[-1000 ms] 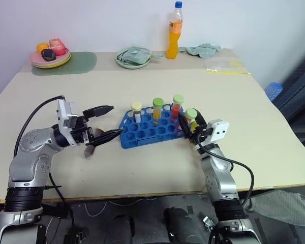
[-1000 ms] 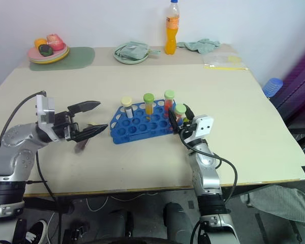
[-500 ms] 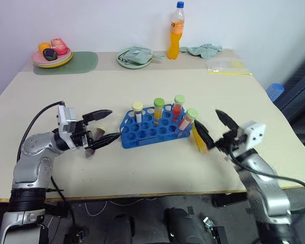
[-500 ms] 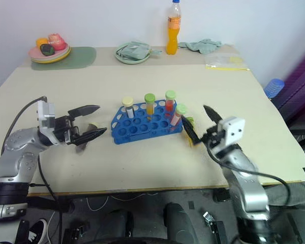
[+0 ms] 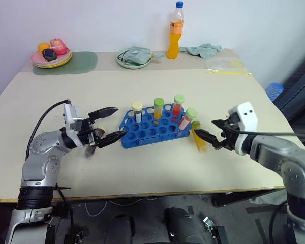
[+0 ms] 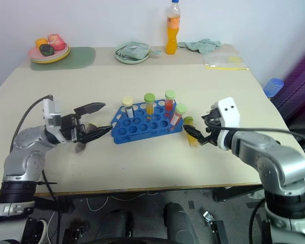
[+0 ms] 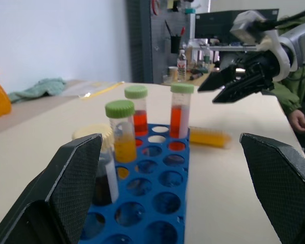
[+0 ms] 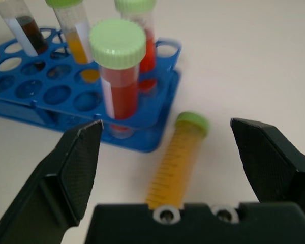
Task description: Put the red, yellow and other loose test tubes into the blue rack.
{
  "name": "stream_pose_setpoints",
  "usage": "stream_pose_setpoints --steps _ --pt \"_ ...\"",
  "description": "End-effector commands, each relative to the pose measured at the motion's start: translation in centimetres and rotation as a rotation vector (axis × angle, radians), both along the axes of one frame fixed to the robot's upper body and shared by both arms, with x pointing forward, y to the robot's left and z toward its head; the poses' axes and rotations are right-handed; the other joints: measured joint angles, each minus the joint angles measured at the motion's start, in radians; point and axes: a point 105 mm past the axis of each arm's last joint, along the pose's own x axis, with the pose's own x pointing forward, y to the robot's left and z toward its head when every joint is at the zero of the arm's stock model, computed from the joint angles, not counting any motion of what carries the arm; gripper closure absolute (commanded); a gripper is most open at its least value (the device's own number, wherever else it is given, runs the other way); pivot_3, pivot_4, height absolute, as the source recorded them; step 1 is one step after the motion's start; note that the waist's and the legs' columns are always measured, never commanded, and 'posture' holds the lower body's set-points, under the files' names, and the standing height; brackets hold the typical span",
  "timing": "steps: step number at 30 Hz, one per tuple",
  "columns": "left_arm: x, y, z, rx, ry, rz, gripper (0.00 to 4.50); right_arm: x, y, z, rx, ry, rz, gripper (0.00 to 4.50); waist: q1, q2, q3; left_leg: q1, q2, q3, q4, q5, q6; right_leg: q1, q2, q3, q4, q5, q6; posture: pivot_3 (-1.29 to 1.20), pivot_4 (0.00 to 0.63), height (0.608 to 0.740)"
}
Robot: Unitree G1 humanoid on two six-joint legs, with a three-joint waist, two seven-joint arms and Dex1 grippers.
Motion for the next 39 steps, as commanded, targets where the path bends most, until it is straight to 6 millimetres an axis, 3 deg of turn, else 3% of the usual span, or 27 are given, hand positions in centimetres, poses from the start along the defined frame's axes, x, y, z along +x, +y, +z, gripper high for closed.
stream_pose_setpoints --steps 1,11,21,39 --pt "-0.2 -0.9 1.1 0.0 -0.052 -0.018 0.0 -0.2 0.0 -0.5 -0.057 0.162 -0.012 0.06 0.001 0.0 0.0 0.0 0.0 0.0 0.0 0.0 0.0 0.0 0.0 0.0 0.0 0.0 0.0 0.0 0.15 0.74" --pt "-1.4 -1.0 0.5 -0.027 -0.053 0.029 0.0 2.0 -0.7 -1.2 -0.161 0.333 -0.065 0.06 -0.004 0.0 0.0 0.0 0.0 0.0 -0.001 0.0 0.0 0.0 0.0 0.0 0.0 0.0 0.0 0.0 0.15 0.74" --pt "-1.9 -1.3 0.1 -0.049 -0.061 0.053 0.0 3.8 0.2 -1.2 -0.101 0.393 -0.107 0.06 -0.003 0.0 0.0 -0.001 0.0 0.0 -0.001 0.0 0.001 0.0 0.0 0.0 -0.001 0.0 0.0 0.0 0.15 0.74" --pt "-2.0 -1.8 0.1 -0.056 -0.06 0.059 0.0 4.6 0.8 -3.4 -0.13 0.436 -0.213 0.06 -0.005 0.0 0.0 -0.001 0.0 0.0 -0.001 0.0 0.001 -0.001 0.0 0.0 -0.001 0.0 0.0 0.0 0.15 0.74"
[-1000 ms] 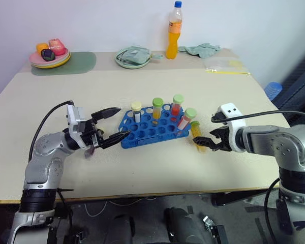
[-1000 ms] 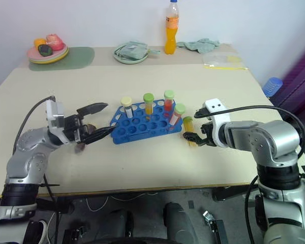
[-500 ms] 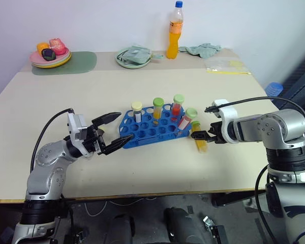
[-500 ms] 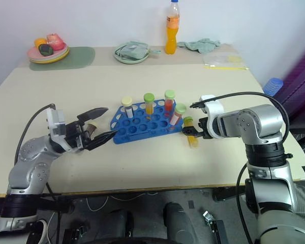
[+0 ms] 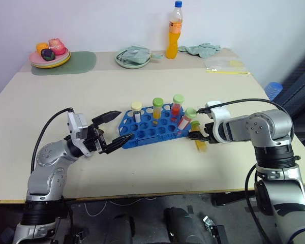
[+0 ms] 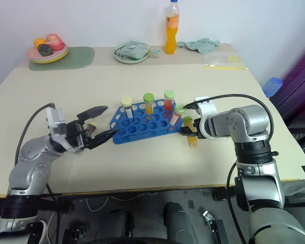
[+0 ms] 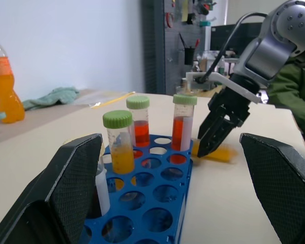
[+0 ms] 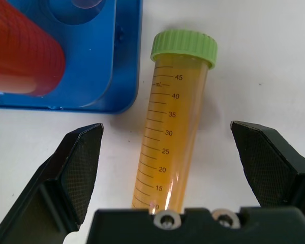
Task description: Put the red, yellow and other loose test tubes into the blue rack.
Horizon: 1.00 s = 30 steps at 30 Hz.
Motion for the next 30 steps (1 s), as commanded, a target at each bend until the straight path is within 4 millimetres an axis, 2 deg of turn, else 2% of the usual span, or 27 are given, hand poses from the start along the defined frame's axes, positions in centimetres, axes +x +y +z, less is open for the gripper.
stream_pose_setpoints --steps 1,5,6,7,9,12,13,17,21,23,24,27,30 --pt "-0.5 -0.3 0.6 0.006 -0.038 -0.012 0.0 0.1 -0.2 0.3 0.0 -0.014 -0.021 0.06 0.0 0.0 0.0 0.0 0.0 0.0 0.0 0.0 0.0 0.0 0.0 0.0 0.0 0.0 0.0 0.0 0.15 0.74" --pt "-0.4 0.0 0.3 0.005 -0.036 -0.008 0.0 -0.2 -0.5 -0.4 -0.013 -0.001 -0.035 0.06 0.0 0.0 0.0 0.0 0.0 0.0 0.0 0.0 0.0 0.0 0.0 0.0 0.0 0.0 0.0 0.0 0.15 0.74" --pt "-0.4 0.0 0.2 0.006 -0.035 -0.008 0.0 -0.2 -0.6 -0.5 -0.018 0.001 -0.038 0.63 0.0 0.0 0.0 0.0 0.0 0.0 0.0 0.0 0.0 0.0 0.0 0.0 0.0 0.0 0.0 0.0 0.15 0.74" --pt "-0.4 0.1 0.1 0.005 -0.034 -0.007 0.0 -0.2 -0.7 -0.5 -0.017 0.001 -0.039 0.92 0.0 0.0 0.0 0.0 0.0 0.0 0.0 0.0 0.0 0.0 0.0 0.0 0.0 0.0 0.0 0.0 0.15 0.74" --pt "-0.3 0.2 -0.1 0.005 -0.032 -0.007 0.0 -0.2 -0.6 -0.5 -0.017 -0.001 -0.039 1.87 0.0 0.0 0.0 0.0 0.0 0.0 0.0 0.0 0.0 0.0 0.0 0.0 0.0 0.0 0.0 0.0 0.15 0.74" --pt "-0.3 0.4 -0.6 0.005 -0.029 -0.007 0.0 -0.1 -0.8 -0.3 -0.014 -0.008 -0.05 3.46 -0.001 0.0 0.0 0.0 0.0 0.0 0.0 0.0 0.0 0.0 0.0 0.0 0.0 0.0 0.0 0.0 0.15 0.74" --pt "-0.3 0.4 -0.6 0.006 -0.029 -0.008 0.0 -0.1 -0.9 -0.2 -0.013 -0.01 -0.053 3.69 -0.001 0.0 0.0 0.0 0.0 0.0 0.0 0.0 0.0 0.0 0.0 0.0 0.0 0.0 0.0 0.0 0.15 0.74" --pt "-0.3 0.6 -0.8 0.009 -0.03 -0.009 0.0 0.5 -2.2 0.5 -0.027 -0.048 -0.131 3.73 0.001 0.0 0.0 0.0 0.0 0.0 0.0 0.0 0.0 0.0 0.0 0.0 0.0 0.0 0.0 0.0 0.15 0.74" --pt "-0.3 0.7 -0.7 0.011 -0.031 -0.009 0.0 3.0 -5.8 3.5 -0.031 -0.27 -0.381 3.73 0.0 0.0 0.0 -0.001 0.0 0.0 0.0 0.0 0.0 -0.001 0.0 0.0 -0.001 0.0 0.0 0.0 0.15 0.74" --pt "-0.3 0.7 -0.6 0.014 -0.03 -0.011 0.0 4.0 -6.4 5.5 0.051 -0.401 -0.462 3.73 0.0 0.0 0.0 -0.002 0.0 0.0 -0.001 0.0 0.0 -0.002 0.0 0.0 -0.001 0.0 0.0 0.0 0.15 0.74" --pt "-0.2 0.6 -0.6 0.016 -0.03 -0.012 0.0 4.6 -6.5 7.2 0.108 -0.519 -0.48 3.73 0.0 0.001 0.0 -0.002 0.0 0.0 -0.001 0.0 0.0 -0.002 0.0 0.0 -0.001 0.0 0.0 0.0 0.15 0.74" --pt "0.0 0.7 -0.3 0.019 -0.033 -0.014 0.0 4.5 -5.2 12.3 0.236 -0.824 -0.395 3.73 -0.008 0.002 0.001 -0.002 0.0 0.0 -0.001 0.0 0.0 -0.002 0.0 0.0 -0.001 0.0 0.001 0.0 0.15 0.74" --pt "0.2 0.9 0.0 0.025 -0.034 -0.015 0.0 2.7 -2.3 15.5 0.289 -1.053 -0.204 3.73 -0.016 0.002 0.001 -0.002 0.0 0.0 -0.002 0.0 0.0 -0.002 0.0 0.0 -0.001 0.001 0.002 0.0 0.15 0.74"
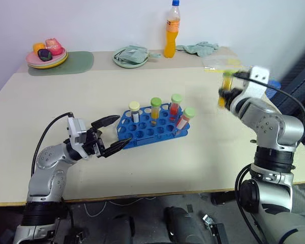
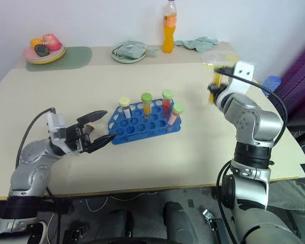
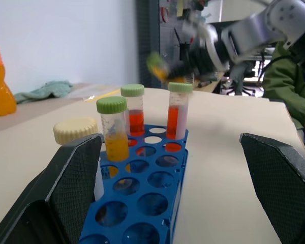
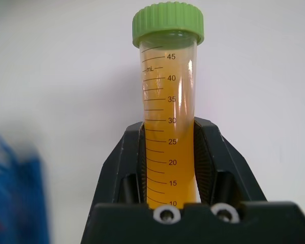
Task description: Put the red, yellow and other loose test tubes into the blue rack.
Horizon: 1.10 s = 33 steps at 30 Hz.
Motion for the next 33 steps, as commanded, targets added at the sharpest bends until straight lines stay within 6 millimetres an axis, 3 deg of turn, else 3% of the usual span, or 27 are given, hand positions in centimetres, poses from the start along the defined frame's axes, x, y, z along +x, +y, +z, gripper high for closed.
stream_pose_setpoints --steps 1,5,8,13,19,26,33 --pt "0.2 0.4 1.0 0.012 -0.035 0.002 0.0 -2.7 3.5 5.4 -0.049 -0.354 0.174 3.73 -0.006 0.0 0.0 0.0 0.0 -0.001 0.0 0.0 0.0 0.0 0.0 -0.001 0.0 0.001 0.001 0.0 0.15 0.74" --pt "0.5 0.9 1.3 0.009 -0.037 0.012 0.0 -5.8 7.0 6.2 -0.063 -0.553 0.304 3.73 -0.01 -0.001 -0.001 0.001 0.0 -0.002 -0.001 0.0 0.0 0.001 0.0 -0.002 0.0 0.001 0.001 0.0 0.15 0.74" --pt "0.9 1.2 1.4 0.009 -0.041 0.026 0.0 -7.6 9.2 4.7 -0.16 -0.64 0.325 3.73 -0.009 -0.001 -0.001 0.001 0.0 -0.002 -0.001 0.0 0.0 0.001 0.0 -0.002 0.001 -0.001 -0.001 0.0 0.15 0.74" --pt "1.2 1.1 2.5 0.016 -0.048 0.021 0.0 -8.9 13.1 2.2 -0.272 -0.727 0.374 3.73 -0.008 -0.001 -0.001 0.002 0.0 -0.001 0.0 0.0 0.0 0.001 -0.001 -0.002 0.001 -0.001 -0.002 0.0 0.15 0.74" --pt "1.7 1.6 3.4 0.035 -0.044 0.019 0.0 -7.8 14.3 0.0 -0.223 -0.734 0.364 3.73 -0.008 -0.001 -0.001 0.002 0.0 -0.001 0.0 0.0 0.0 0.001 -0.001 -0.002 0.001 -0.001 -0.002 0.0 0.15 0.74" --pt "1.5 1.8 3.6 0.052 -0.029 0.024 0.0 -7.0 15.0 -3.9 -0.126 -0.644 0.451 3.73 -0.008 -0.001 -0.001 0.002 0.0 -0.001 0.0 0.0 0.0 0.002 -0.001 -0.002 0.001 -0.001 -0.002 0.0 0.15 0.74" --pt "1.2 2.6 2.7 0.076 -0.003 0.034 0.0 -7.3 15.3 -5.5 0.04 -0.586 0.544 3.73 -0.008 -0.001 0.0 0.003 0.0 -0.001 0.0 0.0 0.0 0.002 -0.001 -0.002 0.002 -0.001 -0.002 0.0 0.15 0.74"
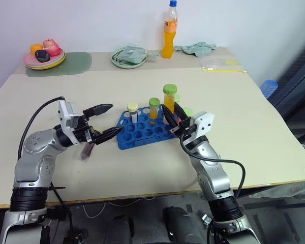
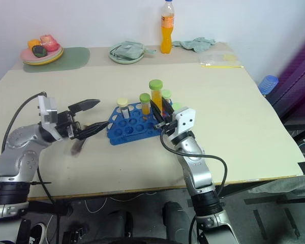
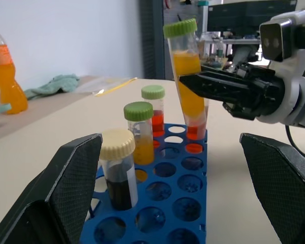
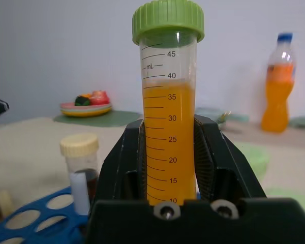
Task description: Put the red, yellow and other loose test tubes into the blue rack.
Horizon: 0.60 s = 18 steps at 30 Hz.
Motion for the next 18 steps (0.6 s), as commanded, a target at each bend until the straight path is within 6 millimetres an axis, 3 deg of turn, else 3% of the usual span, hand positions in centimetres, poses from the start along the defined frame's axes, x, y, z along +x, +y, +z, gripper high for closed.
stream_pose_setpoints --steps 1,8,18 --pt "-0.5 0.7 0.4 0.014 -0.026 -0.001 0.0 -0.7 0.1 0.7 0.071 -0.024 0.047 3.73 0.0 0.0 0.0 0.0 0.0 0.0 0.0 0.0 0.0 0.0 0.0 0.0 0.0 0.0 0.0 0.0 0.15 0.74" --pt "-1.3 1.7 -1.4 0.063 0.028 -0.025 0.0 -0.8 1.3 -0.4 0.033 -0.019 0.098 3.73 -0.001 0.0 0.0 0.001 0.0 0.0 0.0 0.0 0.0 0.0 0.0 0.0 0.0 0.0 0.0 0.0 0.15 0.74" --pt "-1.4 2.2 -1.8 0.075 0.029 -0.029 0.0 -0.2 2.4 -1.4 -0.007 -0.039 0.116 3.73 0.0 0.0 0.0 0.0 0.0 0.0 0.0 0.0 0.0 0.0 0.0 0.0 0.0 0.0 0.0 0.0 0.15 0.74"
